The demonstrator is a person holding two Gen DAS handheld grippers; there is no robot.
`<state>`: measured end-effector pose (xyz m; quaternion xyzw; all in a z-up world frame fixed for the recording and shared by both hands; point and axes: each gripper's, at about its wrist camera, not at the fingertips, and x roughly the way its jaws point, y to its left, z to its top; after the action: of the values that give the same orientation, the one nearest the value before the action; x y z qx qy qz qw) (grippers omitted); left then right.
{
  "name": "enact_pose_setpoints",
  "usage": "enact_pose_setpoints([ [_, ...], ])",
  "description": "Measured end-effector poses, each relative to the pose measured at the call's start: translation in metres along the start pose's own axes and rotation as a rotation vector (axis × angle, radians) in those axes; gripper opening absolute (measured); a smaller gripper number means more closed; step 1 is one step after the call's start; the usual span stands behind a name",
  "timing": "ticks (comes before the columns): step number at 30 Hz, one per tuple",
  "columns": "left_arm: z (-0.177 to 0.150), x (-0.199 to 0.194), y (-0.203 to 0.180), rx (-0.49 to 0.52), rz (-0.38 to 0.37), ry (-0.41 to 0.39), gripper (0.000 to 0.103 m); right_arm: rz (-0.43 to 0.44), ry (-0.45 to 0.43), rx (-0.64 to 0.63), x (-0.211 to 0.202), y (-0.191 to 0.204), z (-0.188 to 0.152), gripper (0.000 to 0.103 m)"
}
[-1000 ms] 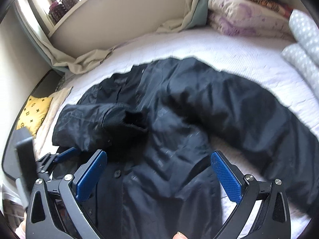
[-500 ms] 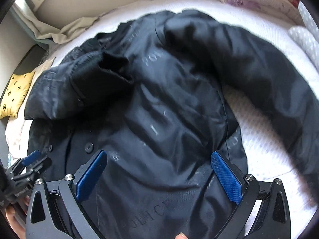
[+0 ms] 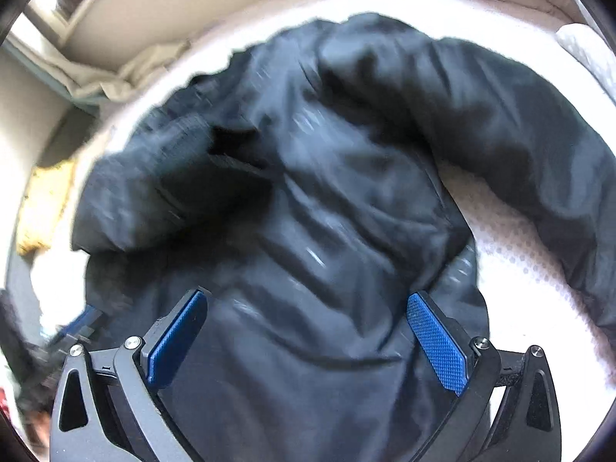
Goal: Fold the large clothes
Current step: 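Grasp the other sleeve cuff with the right tool and lift it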
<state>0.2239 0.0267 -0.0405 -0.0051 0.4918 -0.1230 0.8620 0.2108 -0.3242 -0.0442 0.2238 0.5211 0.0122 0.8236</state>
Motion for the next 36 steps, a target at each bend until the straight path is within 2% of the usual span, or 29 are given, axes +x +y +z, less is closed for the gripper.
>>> enact_pose_setpoints([
  [3,0.001,-0.002,-0.002,0.006,0.0,-0.009,0.085,0.065,-0.013,0.039,-0.011,0.008,0.022,0.103],
  [6,0.002,0.0,-0.007,0.017,0.008,-0.01,0.085,0.144,0.013,0.086,-0.006,0.017,0.043,0.103],
  [11,0.002,0.003,-0.011,0.03,0.018,-0.009,0.085,0.215,0.103,0.135,0.032,0.028,0.071,0.097],
  [15,0.001,0.007,-0.01,0.041,0.034,-0.004,0.085,0.244,0.139,0.187,0.063,0.027,0.073,0.091],
  [18,0.002,0.01,-0.009,0.031,0.031,0.007,0.085,0.274,0.14,0.18,0.079,0.035,0.077,0.079],
  [21,0.002,0.012,-0.009,0.021,0.026,0.012,0.085,0.277,0.112,0.113,0.082,0.047,0.084,0.062],
  [23,0.003,0.015,-0.008,0.019,0.03,0.017,0.085,0.294,0.103,0.088,0.079,0.05,0.085,0.042],
  [24,0.004,0.017,-0.008,0.019,0.034,0.021,0.085,0.301,0.098,0.071,0.078,0.053,0.087,0.038],
  [25,0.003,0.018,-0.007,0.019,0.039,0.024,0.085,0.298,0.091,0.056,0.077,0.055,0.088,0.033],
  [28,0.002,0.021,-0.005,0.016,0.057,0.031,0.085,0.245,0.024,-0.015,0.065,0.061,0.096,0.029],
  [33,0.0,0.024,0.0,0.01,0.081,0.041,0.085,0.14,-0.09,-0.098,0.044,0.057,0.111,0.028],
  [36,-0.001,0.028,0.005,-0.001,0.095,0.053,0.085,0.119,-0.095,-0.076,0.042,0.046,0.115,0.028],
])
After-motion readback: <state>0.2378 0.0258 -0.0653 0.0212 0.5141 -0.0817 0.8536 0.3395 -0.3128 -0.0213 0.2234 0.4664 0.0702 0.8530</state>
